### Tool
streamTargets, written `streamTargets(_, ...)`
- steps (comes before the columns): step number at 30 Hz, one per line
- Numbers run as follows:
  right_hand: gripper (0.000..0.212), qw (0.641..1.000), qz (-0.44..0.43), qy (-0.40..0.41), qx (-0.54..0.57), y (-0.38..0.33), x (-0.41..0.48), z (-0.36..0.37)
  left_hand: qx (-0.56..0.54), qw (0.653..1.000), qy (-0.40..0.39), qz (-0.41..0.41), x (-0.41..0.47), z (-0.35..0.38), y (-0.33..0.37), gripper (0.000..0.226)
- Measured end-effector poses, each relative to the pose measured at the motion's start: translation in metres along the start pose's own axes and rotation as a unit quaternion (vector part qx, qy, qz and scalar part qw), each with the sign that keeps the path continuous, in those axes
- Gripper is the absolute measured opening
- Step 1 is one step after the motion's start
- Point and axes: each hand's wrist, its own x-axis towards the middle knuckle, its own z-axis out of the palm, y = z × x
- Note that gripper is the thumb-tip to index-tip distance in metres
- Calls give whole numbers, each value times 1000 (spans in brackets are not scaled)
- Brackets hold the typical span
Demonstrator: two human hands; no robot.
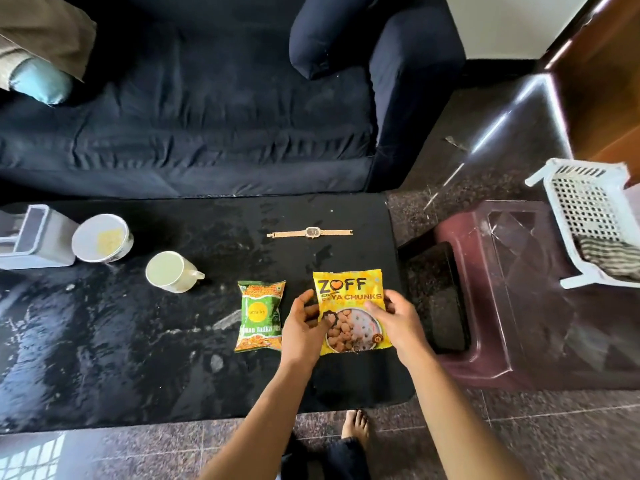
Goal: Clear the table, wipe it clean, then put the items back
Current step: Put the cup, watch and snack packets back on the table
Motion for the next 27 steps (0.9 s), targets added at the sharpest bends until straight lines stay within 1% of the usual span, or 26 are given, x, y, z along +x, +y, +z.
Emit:
streamTargets(2,30,998,-5,2,-58,6,12,-1,68,997,22,23,4,10,0,58)
streamTargets(5,41,985,-27,-58,-160,12,22,1,164,985,56,29,7,16,2,62)
streamTargets(6,47,978,-44,-66,-195,14,24,1,188,979,64,34,7,15,0,64)
streamTargets(8,52,962,-87,-38,-258,17,26,0,235,967,77,62,6,12,-4,66)
streamTargets(11,42,934,-181,19,-307,20,21,-1,304,938,70,152,0,10,-4,64)
streamTargets(12,43,922,-219,22,-319,22,19,-1,340,922,46,179,0,10,-4,65)
streamTargets(13,50,908,-252,7,-335,22,19,0,392,898,10,199,2,11,-5,68)
streamTargets(14,60,890,-279,-30,-359,23,21,1,454,866,-26,209,6,12,-7,71)
streamTargets(15,69,867,-301,-78,-390,25,24,2,520,827,-54,209,11,12,-10,75)
streamTargets(16,73,841,-314,-121,-424,26,28,4,572,791,-73,204,16,12,-13,77)
streamTargets(17,72,816,-315,-156,-459,27,31,6,608,766,-85,191,20,11,-16,78)
streamTargets(18,73,796,-310,-176,-489,28,35,7,625,754,-93,180,25,9,-18,78)
streamTargets(22,84,753,-289,-205,-554,28,44,7,646,736,-118,167,33,3,-18,84)
streamTargets(24,91,745,-299,-202,-562,28,44,4,637,738,-108,194,32,-2,-10,86)
streamTargets(25,94,748,-308,-193,-556,28,43,4,624,746,-82,218,30,-9,-5,84)
streamTargets(27,92,764,-322,-173,-531,29,41,5,573,778,13,259,28,-33,3,80)
